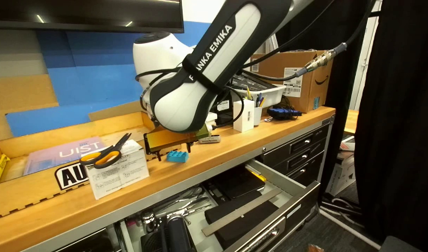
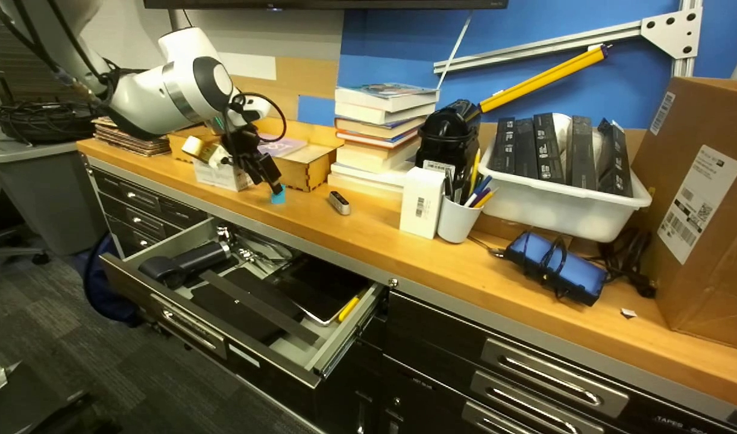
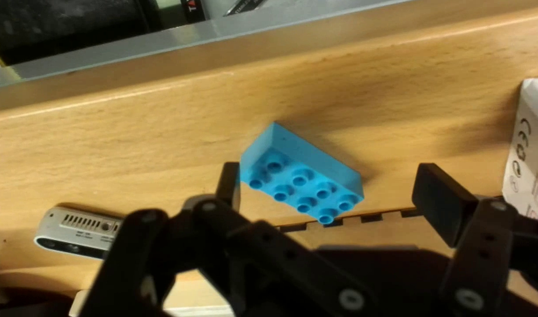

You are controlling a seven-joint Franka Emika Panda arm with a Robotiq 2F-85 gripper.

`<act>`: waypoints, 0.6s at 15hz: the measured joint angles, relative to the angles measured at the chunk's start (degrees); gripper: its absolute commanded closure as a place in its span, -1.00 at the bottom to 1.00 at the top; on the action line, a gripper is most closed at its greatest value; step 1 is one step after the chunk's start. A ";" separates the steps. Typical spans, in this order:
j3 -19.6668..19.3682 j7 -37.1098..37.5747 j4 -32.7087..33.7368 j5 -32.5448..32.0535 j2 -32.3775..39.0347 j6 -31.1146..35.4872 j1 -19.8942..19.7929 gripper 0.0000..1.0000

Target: Put the blue object in the drawer and close it

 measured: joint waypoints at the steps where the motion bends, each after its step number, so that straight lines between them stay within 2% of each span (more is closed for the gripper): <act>1: -1.10 0.18 0.77 0.00 0.85 0.02 0.74 -1.00; 3: -3.29 0.90 2.09 -0.02 2.22 0.08 2.10 -1.00; 4: -4.28 1.20 2.66 -0.03 2.74 0.10 2.69 -0.50; 5: -5.14 1.57 3.18 -0.07 3.21 0.10 3.24 -0.47; 9: -6.68 2.46 4.59 0.42 4.46 0.20 4.32 0.17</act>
